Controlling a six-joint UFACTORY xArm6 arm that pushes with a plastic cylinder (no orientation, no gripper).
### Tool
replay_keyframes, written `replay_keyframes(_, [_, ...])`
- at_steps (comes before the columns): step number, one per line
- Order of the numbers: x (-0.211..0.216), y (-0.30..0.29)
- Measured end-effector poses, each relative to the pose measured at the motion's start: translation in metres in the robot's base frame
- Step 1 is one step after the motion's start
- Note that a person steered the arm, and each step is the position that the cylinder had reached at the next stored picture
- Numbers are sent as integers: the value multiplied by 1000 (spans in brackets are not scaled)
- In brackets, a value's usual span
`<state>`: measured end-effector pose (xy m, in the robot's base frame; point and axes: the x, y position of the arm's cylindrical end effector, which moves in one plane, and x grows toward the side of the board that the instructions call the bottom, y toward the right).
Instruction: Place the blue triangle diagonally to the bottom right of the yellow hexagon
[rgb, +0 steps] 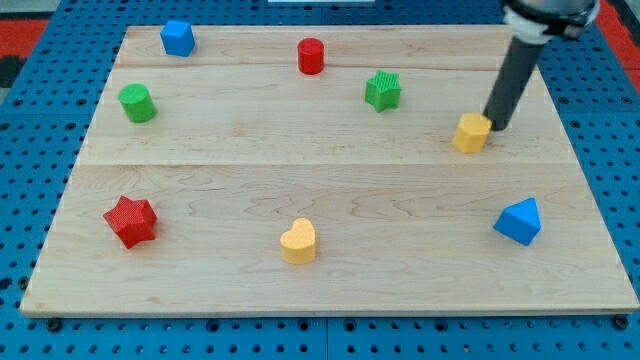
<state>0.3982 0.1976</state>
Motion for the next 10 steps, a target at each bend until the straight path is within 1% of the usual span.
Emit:
replay_keyframes(1, [-2,15])
replay_keyframes(2, [5,-33])
replay_keyframes(3, [-5,-31])
replay_keyframes(4, [21,45])
replay_keyframes(5, [64,134])
replay_keyframes(6, [178,120])
replay_keyframes(7, [197,90])
replay_keyframes(8, [174,13])
replay_keyframes(9, [156,-35])
replay_keyframes(10, [176,-11])
